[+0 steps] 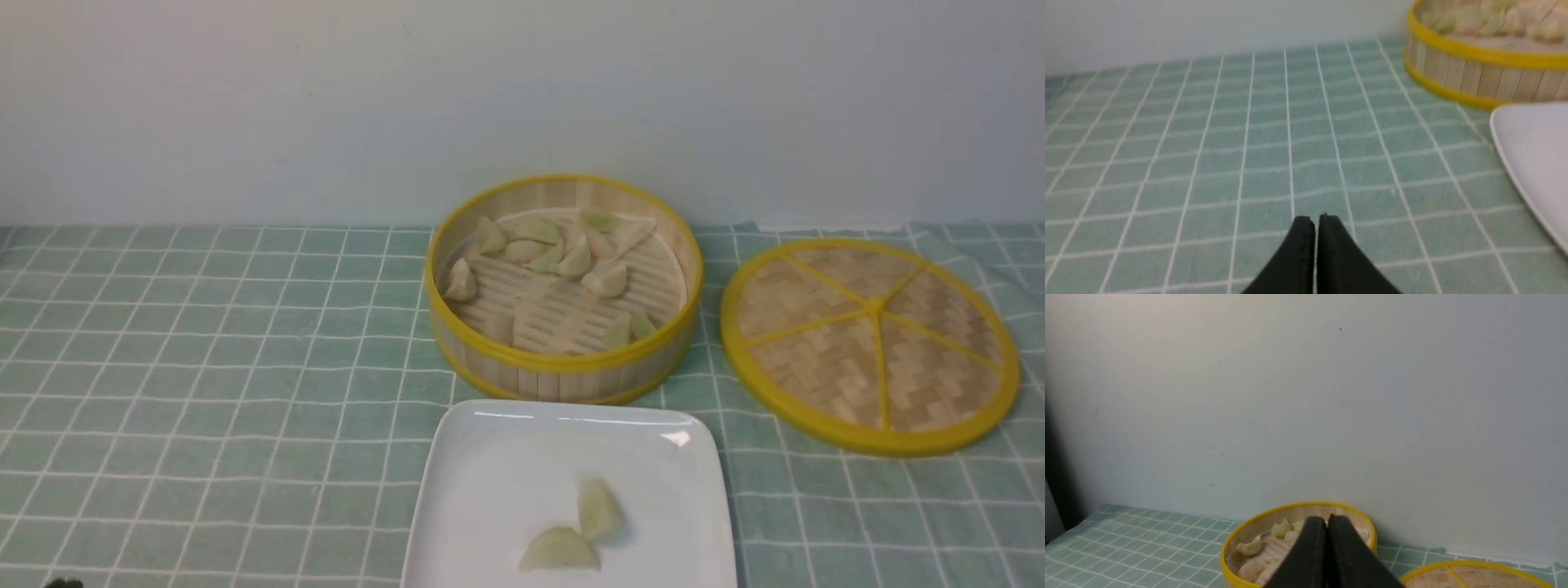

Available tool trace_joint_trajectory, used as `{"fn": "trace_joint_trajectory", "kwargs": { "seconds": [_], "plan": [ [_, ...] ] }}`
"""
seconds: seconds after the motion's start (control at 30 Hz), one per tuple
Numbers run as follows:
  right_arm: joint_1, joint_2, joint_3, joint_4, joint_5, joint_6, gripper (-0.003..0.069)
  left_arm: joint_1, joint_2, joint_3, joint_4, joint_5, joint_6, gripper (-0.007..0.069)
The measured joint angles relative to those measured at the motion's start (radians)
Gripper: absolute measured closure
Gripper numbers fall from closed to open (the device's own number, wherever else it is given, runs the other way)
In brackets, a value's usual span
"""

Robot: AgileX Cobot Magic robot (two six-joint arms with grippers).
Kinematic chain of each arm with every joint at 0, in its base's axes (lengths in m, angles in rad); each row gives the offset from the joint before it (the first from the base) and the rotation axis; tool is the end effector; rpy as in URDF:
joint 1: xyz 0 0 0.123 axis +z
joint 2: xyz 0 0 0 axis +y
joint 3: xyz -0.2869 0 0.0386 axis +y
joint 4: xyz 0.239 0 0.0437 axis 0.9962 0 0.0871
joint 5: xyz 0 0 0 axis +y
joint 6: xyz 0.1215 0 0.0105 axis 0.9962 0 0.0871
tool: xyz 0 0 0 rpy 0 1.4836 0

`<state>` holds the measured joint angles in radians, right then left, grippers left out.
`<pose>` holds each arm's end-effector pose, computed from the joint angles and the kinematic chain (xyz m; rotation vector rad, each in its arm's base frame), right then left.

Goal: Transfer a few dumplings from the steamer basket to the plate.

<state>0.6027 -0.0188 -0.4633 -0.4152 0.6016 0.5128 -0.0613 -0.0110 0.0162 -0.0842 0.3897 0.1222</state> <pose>0.0345 -0.0101 0.3066 -0.1625 1.5698 0.4233 0.0677 -0.0081 0.1640 0.1210 1.8734 -0.0417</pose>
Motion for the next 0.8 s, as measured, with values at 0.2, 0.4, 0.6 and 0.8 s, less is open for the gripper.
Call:
{"fn": "trace_joint_trajectory", "kwargs": {
  "seconds": [0.2,0.4,0.6,0.8],
  "plan": [
    [0.0,0.0,0.0,0.0,-0.001,0.0,0.0673,-0.019,0.0,0.008,0.003,-0.003,0.0,0.0631],
    [0.0,0.0,0.0,0.0,-0.001,0.0,0.0673,-0.021,0.0,0.008,0.003,-0.003,0.0,0.0631],
    [0.0,0.0,0.0,0.0,-0.001,0.0,0.0673,-0.021,0.0,0.008,0.003,-0.003,0.0,0.0631],
    [0.0,0.0,0.0,0.0,-0.001,0.0,0.0673,-0.021,0.0,0.008,0.003,-0.003,0.0,0.0631]
  ]
}}
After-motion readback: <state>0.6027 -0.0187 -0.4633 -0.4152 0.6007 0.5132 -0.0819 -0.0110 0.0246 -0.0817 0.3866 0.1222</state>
